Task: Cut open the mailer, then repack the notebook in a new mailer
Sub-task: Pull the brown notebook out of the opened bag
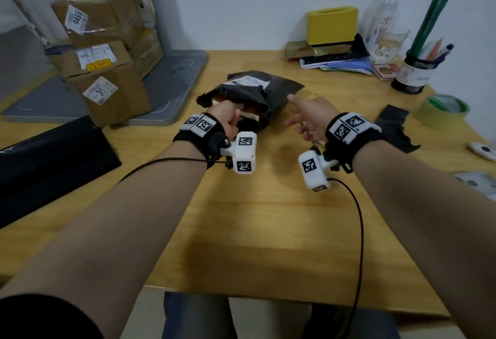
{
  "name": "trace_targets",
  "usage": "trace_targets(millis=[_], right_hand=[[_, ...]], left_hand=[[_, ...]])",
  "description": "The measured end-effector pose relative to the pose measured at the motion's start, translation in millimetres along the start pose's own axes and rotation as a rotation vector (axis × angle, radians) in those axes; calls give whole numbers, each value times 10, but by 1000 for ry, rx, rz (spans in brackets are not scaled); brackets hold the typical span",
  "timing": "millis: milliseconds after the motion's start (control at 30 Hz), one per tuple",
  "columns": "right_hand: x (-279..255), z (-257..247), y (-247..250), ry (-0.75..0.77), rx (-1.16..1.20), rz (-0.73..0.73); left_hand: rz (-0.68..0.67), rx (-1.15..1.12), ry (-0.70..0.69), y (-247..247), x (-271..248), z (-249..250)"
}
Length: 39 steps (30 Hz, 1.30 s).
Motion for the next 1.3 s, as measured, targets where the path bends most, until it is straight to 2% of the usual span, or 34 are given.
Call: trace_targets(millis=[167,300,433,800,967,1067,1200,1300], right_hand=[[30,8,-110,-71,331,-5],[15,-62,-170,-79,521,19],[-4,-99,-188,-108,607,87],[-54,-181,-218,-86,690,172],[-4,-122,-32,-99,753,254],[14,-82,31,-63,834,239],[63,-21,52,-72,939,259],[-117,-55,74,-88,1021,280]], left_hand=[[-150,130,-62,232,-238,81],[-193,187,-90,372,-342,181],[-262,184,-49,479,-436,215],[-345,195,-7,694,-495,283],[-339,217,27,892,-398,340],[-317,218,59,1036,-288,366],[-199,227,47,1133,-266,369],[-139,180,29,1186,-266,368]])
Point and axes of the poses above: each hand's wrist, its own x-axis towards the middle knuckle, its own y-axis out of the back of the hand, z = x × y, the point moved 1 cm from there along x, towards the middle knuckle, and after that the axes turned 10 degrees about -x, right-handed, at the moved point
